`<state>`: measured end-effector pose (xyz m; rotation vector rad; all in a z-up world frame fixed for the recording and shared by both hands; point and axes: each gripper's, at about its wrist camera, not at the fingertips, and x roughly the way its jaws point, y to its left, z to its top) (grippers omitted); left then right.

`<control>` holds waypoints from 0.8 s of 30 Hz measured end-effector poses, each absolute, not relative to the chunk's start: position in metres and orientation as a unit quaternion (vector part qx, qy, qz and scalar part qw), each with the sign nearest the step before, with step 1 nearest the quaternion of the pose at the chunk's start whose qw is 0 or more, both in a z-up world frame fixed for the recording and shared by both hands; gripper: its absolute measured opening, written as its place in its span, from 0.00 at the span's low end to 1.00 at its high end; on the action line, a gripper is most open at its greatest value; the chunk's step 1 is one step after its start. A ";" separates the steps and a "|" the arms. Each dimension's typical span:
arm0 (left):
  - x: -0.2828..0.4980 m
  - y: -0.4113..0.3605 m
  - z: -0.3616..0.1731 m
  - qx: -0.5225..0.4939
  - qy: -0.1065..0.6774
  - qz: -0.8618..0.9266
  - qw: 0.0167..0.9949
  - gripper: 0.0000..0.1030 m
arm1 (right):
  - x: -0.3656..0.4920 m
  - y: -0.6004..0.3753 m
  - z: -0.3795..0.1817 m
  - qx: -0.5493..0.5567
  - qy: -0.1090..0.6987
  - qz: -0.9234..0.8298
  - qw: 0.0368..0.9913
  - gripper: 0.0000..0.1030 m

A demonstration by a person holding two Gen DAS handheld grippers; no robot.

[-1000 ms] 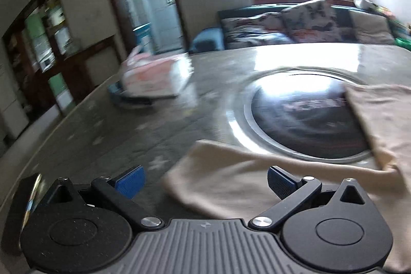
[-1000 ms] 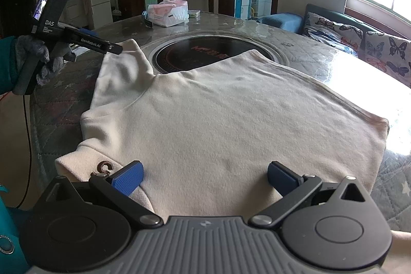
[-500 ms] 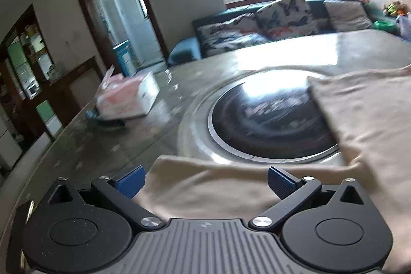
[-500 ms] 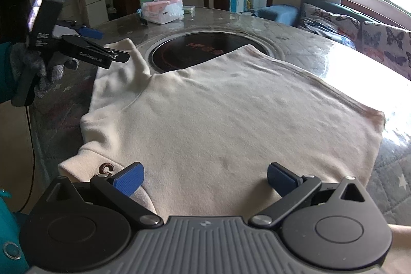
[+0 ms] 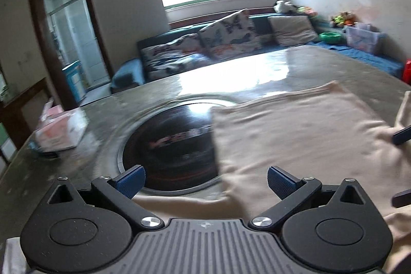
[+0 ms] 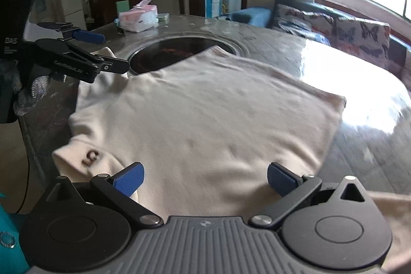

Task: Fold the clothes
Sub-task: 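Move the right gripper to the shirt side and close on it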

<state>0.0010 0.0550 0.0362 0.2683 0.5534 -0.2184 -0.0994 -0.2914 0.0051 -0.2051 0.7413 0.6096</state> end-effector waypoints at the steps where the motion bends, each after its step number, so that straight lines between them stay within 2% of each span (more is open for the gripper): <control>1: -0.001 0.050 0.036 0.132 0.272 -0.114 0.947 1.00 | -0.102 -0.296 0.004 -0.094 0.358 0.290 0.883 1.00; 16: -0.037 0.010 0.008 0.191 0.280 -0.192 0.921 1.00 | -0.128 -0.357 -0.001 -0.043 0.371 0.227 0.899 1.00; 24: -0.036 0.007 0.010 0.188 0.280 -0.197 0.921 1.00 | -0.108 -0.395 0.007 -0.013 0.363 0.165 0.917 1.00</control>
